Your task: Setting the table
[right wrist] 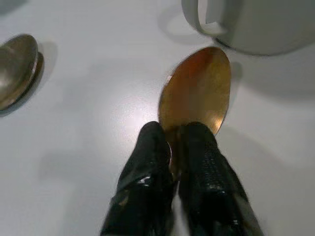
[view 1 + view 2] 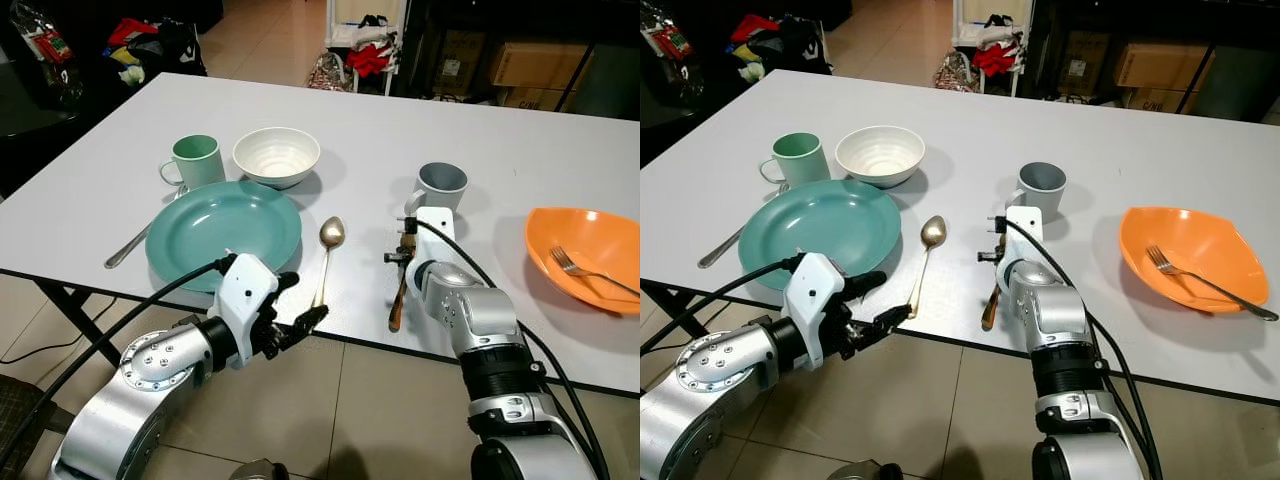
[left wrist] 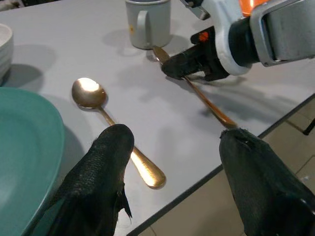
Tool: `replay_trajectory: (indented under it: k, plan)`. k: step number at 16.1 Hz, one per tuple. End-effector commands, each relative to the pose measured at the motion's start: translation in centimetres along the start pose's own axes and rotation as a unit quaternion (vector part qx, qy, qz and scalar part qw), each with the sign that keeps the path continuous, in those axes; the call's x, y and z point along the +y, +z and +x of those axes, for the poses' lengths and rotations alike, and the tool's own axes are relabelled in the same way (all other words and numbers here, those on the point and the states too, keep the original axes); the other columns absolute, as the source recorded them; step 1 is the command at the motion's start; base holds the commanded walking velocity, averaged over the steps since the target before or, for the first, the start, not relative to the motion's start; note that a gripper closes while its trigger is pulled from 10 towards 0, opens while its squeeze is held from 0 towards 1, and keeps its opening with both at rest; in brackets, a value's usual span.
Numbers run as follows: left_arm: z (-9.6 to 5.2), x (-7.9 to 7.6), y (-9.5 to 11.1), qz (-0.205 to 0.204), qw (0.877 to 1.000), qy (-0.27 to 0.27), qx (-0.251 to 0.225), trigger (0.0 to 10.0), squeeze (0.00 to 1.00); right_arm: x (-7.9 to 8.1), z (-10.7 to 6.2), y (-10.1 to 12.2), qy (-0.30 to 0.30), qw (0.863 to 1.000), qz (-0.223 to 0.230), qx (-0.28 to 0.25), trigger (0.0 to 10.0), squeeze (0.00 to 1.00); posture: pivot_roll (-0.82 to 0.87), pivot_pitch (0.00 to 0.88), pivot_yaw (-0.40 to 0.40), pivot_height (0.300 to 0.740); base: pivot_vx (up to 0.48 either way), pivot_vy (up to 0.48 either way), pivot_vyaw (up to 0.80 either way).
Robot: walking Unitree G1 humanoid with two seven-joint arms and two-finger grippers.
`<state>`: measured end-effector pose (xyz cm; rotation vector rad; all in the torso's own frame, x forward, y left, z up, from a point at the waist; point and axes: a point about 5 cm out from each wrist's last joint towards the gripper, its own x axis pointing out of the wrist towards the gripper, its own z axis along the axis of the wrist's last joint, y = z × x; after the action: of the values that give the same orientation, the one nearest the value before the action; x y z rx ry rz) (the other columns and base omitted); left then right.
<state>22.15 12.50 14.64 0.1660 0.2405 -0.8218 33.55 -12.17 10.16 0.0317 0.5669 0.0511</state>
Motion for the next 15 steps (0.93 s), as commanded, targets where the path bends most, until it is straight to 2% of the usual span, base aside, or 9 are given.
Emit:
replay_trajectory:
  k: [1,10,15]
  plan:
    - [0.0,-0.1,-0.3,-0.004,1.000,-0.007,0.007,10.0,0.00,-0.2,0.0,-1.1,0.003,1.000,0.000,0.027,0.0,0.00,-0.03,0.009,0.029,0.740,0.000,0.000,0.00]
    - [0.4,-0.1,-0.4,-0.003,1.000,-0.015,0.009,10.0,0.00,-1.1,-0.8,-0.9,0.001,1.000,0.007,0.021,0.0,0.00,-0.05,0.007,0.038,0.740,0.000,0.000,0.00]
    - [0.2,0.0,-0.5,-0.005,1.000,-0.012,0.009,10.0,0.00,-0.8,-3.0,0.5,0.042,0.999,-0.014,-0.022,0.0,0.00,-0.05,0.009,0.040,0.740,0.000,0.000,0.00]
